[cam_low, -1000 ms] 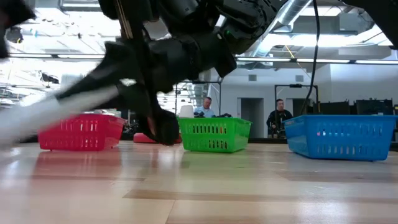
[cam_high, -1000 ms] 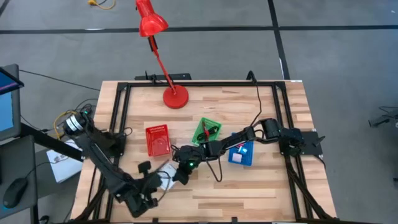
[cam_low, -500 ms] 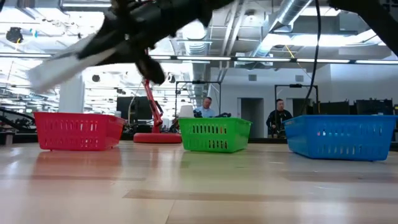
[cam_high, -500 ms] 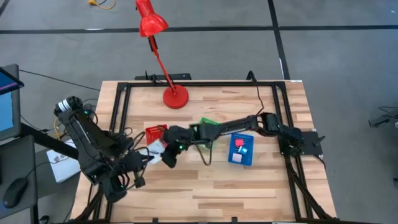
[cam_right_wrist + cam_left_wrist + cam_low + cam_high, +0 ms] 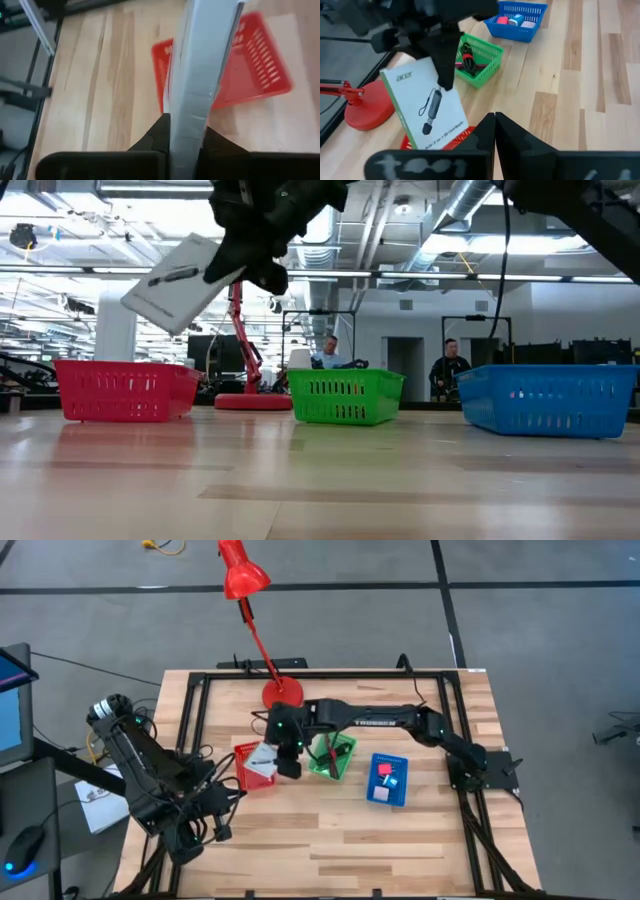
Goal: Pick and place items into bin
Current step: Put the white card reader box into the orange bin
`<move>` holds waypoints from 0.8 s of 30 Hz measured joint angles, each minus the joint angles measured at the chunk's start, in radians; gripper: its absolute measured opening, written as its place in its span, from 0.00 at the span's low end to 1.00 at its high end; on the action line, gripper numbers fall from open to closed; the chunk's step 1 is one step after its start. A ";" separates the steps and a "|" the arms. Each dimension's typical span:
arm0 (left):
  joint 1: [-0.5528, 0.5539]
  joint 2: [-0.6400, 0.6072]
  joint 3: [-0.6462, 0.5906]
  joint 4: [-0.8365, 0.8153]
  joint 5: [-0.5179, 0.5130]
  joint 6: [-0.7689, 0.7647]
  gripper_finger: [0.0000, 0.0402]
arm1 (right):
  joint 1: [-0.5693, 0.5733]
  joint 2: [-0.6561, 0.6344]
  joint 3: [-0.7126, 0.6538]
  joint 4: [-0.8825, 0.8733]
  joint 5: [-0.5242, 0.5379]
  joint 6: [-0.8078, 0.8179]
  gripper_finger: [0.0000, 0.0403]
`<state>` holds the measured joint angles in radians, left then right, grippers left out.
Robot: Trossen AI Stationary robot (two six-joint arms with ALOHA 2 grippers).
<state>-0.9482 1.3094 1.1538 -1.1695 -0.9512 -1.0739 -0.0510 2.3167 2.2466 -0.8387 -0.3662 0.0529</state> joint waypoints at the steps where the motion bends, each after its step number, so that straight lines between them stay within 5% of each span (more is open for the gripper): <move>1: 0.000 -0.001 0.000 -0.001 0.000 0.008 0.00 | -0.008 0.001 -0.001 -0.001 0.003 0.001 0.06; 24: 0.001 -0.066 0.000 -0.056 -0.096 0.021 0.00 | -0.019 -0.004 -0.201 0.254 0.004 -0.035 0.06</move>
<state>-0.9474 1.2434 1.1542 -1.2251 -1.0472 -1.0529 -0.0699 2.3131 2.0460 -0.5846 -0.3620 0.0183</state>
